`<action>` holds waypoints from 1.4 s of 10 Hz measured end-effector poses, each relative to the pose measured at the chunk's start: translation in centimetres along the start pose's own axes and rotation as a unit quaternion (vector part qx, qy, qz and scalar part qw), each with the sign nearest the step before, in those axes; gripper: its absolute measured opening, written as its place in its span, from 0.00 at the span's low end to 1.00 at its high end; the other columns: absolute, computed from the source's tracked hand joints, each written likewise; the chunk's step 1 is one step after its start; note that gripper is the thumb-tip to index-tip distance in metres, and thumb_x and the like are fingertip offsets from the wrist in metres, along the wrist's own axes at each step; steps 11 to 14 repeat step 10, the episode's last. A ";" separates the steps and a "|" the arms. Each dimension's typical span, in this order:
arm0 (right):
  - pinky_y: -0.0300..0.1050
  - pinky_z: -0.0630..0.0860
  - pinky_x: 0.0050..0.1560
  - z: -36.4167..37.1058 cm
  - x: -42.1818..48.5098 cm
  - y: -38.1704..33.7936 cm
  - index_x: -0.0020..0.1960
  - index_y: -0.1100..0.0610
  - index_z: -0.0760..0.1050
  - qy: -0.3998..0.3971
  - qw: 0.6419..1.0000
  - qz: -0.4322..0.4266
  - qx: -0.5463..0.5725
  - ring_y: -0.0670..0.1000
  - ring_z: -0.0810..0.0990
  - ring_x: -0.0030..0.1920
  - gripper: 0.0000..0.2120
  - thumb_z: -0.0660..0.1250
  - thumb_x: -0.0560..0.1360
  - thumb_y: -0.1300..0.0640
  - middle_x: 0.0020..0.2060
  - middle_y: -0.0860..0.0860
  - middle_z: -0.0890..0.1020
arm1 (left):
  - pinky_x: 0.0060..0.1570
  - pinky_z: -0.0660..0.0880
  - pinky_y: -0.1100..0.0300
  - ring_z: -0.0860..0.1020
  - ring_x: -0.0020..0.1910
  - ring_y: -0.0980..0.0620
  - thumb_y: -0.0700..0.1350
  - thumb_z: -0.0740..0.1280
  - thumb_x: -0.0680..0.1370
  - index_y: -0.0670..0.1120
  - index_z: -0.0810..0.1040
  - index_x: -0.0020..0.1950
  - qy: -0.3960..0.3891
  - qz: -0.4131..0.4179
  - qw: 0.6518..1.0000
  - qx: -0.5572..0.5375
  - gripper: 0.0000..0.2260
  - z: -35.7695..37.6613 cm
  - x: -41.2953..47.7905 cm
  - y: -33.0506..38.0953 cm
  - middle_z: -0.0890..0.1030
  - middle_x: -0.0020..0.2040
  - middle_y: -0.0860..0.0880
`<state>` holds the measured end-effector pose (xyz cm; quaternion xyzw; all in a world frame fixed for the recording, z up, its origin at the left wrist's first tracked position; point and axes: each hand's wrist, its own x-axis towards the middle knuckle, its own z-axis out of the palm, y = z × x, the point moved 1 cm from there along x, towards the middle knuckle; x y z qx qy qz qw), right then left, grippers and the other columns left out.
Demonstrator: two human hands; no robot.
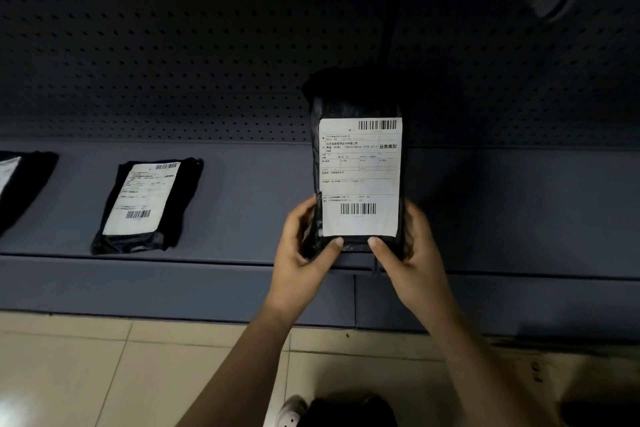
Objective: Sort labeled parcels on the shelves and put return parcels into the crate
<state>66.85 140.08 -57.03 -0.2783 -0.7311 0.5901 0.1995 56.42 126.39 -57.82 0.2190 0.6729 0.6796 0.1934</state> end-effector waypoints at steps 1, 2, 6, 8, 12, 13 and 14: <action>0.31 0.68 0.62 0.1 0.1 0.2 0.71 0.39 0.60 -0.003 1.000 0.017 -0.018 0.35 0.70 0.66 0.32 0.70 0.75 0.61 0.64 0.35 0.73 | 0.65 0.70 0.62 0.71 0.69 0.54 0.31 0.68 0.75 0.46 0.66 0.72 -0.002 -0.014 1.000 0.001 0.27 0.1 0.0 -0.3 0.74 0.68 0.51; 0.27 0.65 0.58 0.1 0.3 0.5 0.73 0.41 0.60 -0.012 0.998 0.046 -0.040 0.31 0.69 0.62 0.32 0.69 0.76 0.59 0.62 0.31 0.71 | 0.65 0.70 0.64 0.71 0.68 0.59 0.32 0.68 0.77 0.47 0.65 0.74 -0.009 -0.042 0.999 -0.001 0.28 0.3 0.0 -0.9 0.74 0.68 0.54; 0.38 0.63 0.62 0.6 1.8 3.1 0.77 0.46 0.58 -0.047 0.984 0.134 -0.104 0.41 0.66 0.67 0.30 0.66 0.79 0.55 0.69 0.42 0.70 | 0.67 0.71 0.50 0.74 0.65 0.57 0.40 0.69 0.78 0.48 0.67 0.73 -0.023 -0.143 0.988 0.052 0.25 0.9 1.2 -5.6 0.77 0.65 0.52; 0.40 0.63 0.63 0.2 2.1 3.7 0.77 0.48 0.59 -0.049 0.980 0.135 -0.141 0.48 0.67 0.71 0.30 0.67 0.78 0.51 0.71 0.45 0.70 | 0.66 0.72 0.50 0.75 0.64 0.57 0.45 0.70 0.77 0.51 0.67 0.73 -0.039 -0.148 0.983 0.100 0.25 0.7 1.8 -6.0 0.77 0.64 0.54; 0.40 0.68 0.59 -1.1 1.0 0.6 0.75 0.53 0.64 -0.051 0.950 0.061 -0.303 0.54 0.73 0.66 0.29 0.69 0.76 0.52 0.67 0.55 0.72 | 0.63 0.70 0.59 0.71 0.64 0.54 0.47 0.68 0.78 0.50 0.68 0.72 -0.025 -0.059 0.956 0.287 0.23 -0.5 0.2 -1.9 0.74 0.64 0.51; 0.40 0.68 0.59 -1.1 1.0 0.6 0.75 0.53 0.64 -0.051 0.950 0.061 -0.303 0.54 0.73 0.66 0.29 0.69 0.76 0.52 0.67 0.55 0.72 | 0.63 0.70 0.59 0.71 0.64 0.54 0.47 0.68 0.78 0.50 0.68 0.72 -0.025 -0.059 0.956 0.287 0.23 -0.5 0.2 -1.9 0.74 0.64 0.51; 0.40 0.68 0.59 -1.1 1.0 0.6 0.75 0.53 0.64 -0.051 0.950 0.061 -0.303 0.54 0.73 0.66 0.29 0.69 0.76 0.52 0.67 0.55 0.72 | 0.63 0.70 0.59 0.71 0.64 0.54 0.47 0.68 0.78 0.50 0.68 0.72 -0.025 -0.059 0.956 0.287 0.23 -0.5 0.2 -1.9 0.74 0.64 0.51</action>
